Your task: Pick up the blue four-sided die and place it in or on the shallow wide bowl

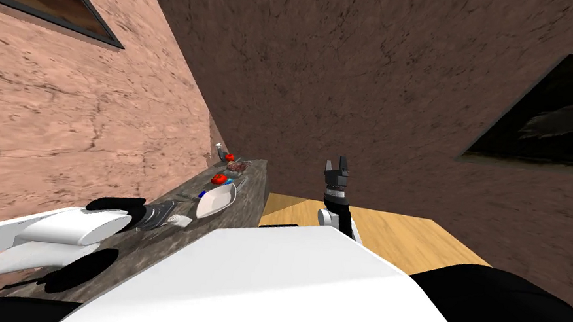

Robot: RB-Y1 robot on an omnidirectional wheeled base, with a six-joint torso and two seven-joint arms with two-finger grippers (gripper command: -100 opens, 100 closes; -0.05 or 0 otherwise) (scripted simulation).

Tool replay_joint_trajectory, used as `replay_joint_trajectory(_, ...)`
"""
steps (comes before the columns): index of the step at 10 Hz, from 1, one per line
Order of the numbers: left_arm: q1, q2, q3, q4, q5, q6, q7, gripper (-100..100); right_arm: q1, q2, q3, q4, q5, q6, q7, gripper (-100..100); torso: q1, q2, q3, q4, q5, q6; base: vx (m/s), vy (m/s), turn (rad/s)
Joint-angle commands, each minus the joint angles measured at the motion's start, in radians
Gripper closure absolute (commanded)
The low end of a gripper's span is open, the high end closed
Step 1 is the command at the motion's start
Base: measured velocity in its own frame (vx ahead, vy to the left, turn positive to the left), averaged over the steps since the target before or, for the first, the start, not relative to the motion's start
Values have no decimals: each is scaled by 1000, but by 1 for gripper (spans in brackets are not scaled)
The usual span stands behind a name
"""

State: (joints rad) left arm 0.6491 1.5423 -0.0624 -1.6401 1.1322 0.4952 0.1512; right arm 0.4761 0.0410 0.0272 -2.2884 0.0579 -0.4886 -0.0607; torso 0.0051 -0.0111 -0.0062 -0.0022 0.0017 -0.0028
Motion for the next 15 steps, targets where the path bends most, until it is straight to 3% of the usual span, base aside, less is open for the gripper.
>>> replay_joint_trajectory(1, 14, 46, -17, 16, 50, 13, 4, -100, 0, 0, 0, 0, 0, 0, 0, 0, 0, 0, 0, 0, 0, 0, 48, 38, -295)
replay_joint_trajectory(4, 31, 118, -67, 35, 122, 51, 32, -100, 0, 0, 0, 0, 0, 0, 0, 0, 0, -2, -1, -1, 0, 1, 65, 50, -403)
replay_joint_trajectory(7, 49, 157, -114, 39, 175, 79, 54, -100, 0, 0, 0, 0, 0, 0, 0, 0, -2, -2, -1, 0, 0, 0, 53, 23, -299)
replay_joint_trajectory(8, 65, 164, -92, 32, 170, 65, 52, -100, 0, 0, 0, 0, 0, 0, 0, 0, -4, -2, -1, 0, -1, 1, 21, 4, -80)
replay_joint_trajectory(9, 68, 166, -93, 30, 173, 64, 56, 0, 0, 0, 0, 0, 0, 0, 0, 0, -4, 0, 0, 0, -1, -1, 5, 2, 15)
replay_joint_trajectory(10, 66, 152, -108, 64, 196, 49, 37, -100, 0, 0, 0, 0, 0, 0, 0, 0, -4, 2, 1, 0, -1, -1, -31, -11, -236)
replay_joint_trajectory(15, 62, 109, -156, 162, 266, 3, -17, -100, 0, 0, 0, 0, 0, 0, 0, 0, -5, 7, 4, 2, -1, -1, -64, -12, -168)
